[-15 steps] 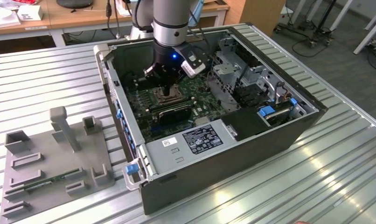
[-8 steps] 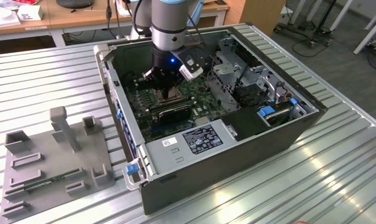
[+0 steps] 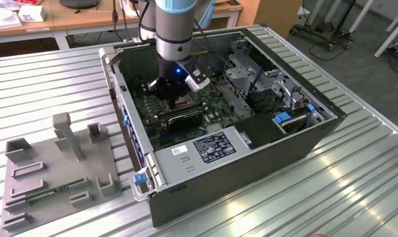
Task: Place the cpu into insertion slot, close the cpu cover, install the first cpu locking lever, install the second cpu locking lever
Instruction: 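Install the second cpu locking lever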
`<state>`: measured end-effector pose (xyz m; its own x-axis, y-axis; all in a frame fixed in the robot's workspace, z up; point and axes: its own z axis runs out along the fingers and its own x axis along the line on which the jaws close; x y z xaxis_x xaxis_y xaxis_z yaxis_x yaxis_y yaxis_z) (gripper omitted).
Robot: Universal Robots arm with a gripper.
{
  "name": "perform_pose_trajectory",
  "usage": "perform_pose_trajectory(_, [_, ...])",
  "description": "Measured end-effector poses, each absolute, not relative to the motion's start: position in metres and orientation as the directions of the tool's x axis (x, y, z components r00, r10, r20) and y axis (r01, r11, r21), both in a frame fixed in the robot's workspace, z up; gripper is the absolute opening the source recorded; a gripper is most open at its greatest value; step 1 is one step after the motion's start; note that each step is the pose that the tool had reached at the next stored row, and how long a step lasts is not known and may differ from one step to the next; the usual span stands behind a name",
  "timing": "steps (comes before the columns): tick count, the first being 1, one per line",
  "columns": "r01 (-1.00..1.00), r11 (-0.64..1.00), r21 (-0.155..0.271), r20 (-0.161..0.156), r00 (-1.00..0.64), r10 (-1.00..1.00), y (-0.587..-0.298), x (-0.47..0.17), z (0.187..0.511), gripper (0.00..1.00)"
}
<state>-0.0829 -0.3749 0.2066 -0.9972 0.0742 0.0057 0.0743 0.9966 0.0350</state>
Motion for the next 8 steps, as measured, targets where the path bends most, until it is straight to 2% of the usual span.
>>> perform_pose_trajectory(8, [0.074,0.997,0.035,0.006,-0.997,0.074,-0.3749,-0.0852,0.2016,0.11])
